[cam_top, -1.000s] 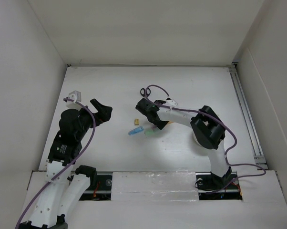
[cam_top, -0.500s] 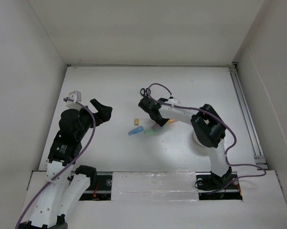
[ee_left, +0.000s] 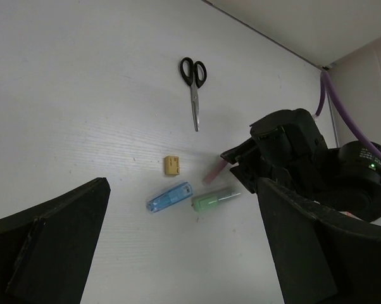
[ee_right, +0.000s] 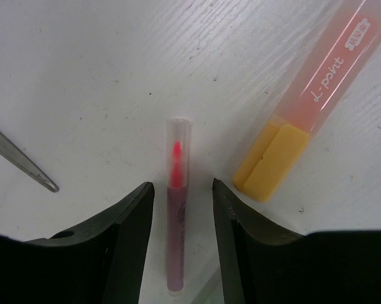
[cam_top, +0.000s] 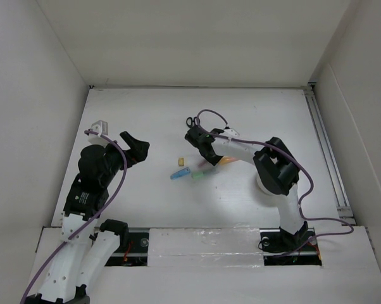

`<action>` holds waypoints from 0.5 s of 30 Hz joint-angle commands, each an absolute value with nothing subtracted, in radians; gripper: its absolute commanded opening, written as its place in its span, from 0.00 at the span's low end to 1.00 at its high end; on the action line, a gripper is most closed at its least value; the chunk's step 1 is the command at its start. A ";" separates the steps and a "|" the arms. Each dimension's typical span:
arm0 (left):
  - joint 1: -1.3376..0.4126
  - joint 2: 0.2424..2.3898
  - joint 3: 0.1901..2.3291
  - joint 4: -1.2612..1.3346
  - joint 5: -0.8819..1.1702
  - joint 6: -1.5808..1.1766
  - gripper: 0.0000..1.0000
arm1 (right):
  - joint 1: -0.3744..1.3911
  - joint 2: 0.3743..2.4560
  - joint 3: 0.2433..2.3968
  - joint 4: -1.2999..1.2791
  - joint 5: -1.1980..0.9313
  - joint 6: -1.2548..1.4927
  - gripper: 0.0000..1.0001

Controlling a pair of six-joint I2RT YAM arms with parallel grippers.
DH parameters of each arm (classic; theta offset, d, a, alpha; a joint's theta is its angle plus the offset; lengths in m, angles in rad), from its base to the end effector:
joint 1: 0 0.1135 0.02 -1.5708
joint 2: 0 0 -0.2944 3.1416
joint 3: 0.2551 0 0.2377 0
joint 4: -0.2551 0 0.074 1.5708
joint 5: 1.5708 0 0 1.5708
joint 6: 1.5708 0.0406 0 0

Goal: Sort the stationery into containers
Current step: Pick up the pen from the center of the board.

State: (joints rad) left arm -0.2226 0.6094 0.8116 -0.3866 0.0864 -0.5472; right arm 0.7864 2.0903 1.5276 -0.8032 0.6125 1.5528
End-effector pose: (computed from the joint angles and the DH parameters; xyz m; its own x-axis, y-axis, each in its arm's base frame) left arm 0.1010 -0.0265 0.3660 -0.3102 -0.4612 -0.8313 0.1654 0.8349 -0.5250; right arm 0.3093 0.2769 0.1921 -0.5089 0.6482 -0.5665 0.6826 0.7048 0.1933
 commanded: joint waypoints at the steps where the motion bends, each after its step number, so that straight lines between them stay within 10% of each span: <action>1: -0.225 0.595 0.816 -0.359 0.098 -0.543 1.00 | 0.767 2.191 1.511 -0.785 0.515 1.493 0.48; 15: -0.225 0.577 0.825 -0.368 0.089 -0.543 1.00 | 0.738 2.278 1.614 -0.850 0.439 1.433 0.34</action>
